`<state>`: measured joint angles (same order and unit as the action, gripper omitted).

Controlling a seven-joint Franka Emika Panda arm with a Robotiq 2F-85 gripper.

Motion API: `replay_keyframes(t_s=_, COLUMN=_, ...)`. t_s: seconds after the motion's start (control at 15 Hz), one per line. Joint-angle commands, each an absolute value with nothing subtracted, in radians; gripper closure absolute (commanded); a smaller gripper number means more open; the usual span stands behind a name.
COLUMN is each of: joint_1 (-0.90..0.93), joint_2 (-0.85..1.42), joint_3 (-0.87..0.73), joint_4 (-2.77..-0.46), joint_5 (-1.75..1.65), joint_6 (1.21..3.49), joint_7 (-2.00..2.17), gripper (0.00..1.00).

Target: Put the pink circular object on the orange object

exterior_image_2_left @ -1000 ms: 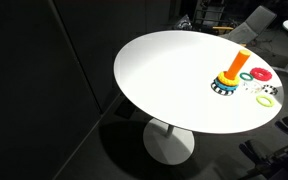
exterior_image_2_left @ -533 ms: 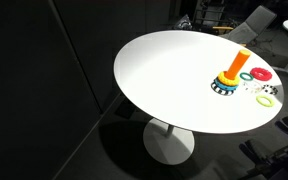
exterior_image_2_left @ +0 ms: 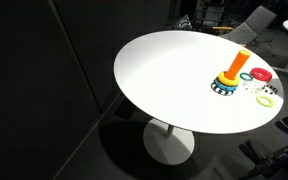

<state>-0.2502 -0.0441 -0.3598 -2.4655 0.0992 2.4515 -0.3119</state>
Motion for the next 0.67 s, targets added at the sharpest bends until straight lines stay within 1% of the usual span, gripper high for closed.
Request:
replay_keyframes(t_s=0.0, joint_1=-0.273, joint_2=0.071, joint_3=-0.347, joint_4=-2.368, joint_5=0.14, joint_6=2.44, joint_7=-0.315, gripper=0.0)
replay_keyframes(t_s=0.6, joint_1=-0.316, joint_2=0.311, joint_3=-0.296, joint_4=-2.186, joint_5=0.128, joint_6=2.445, joint_7=-0.271, gripper=0.0)
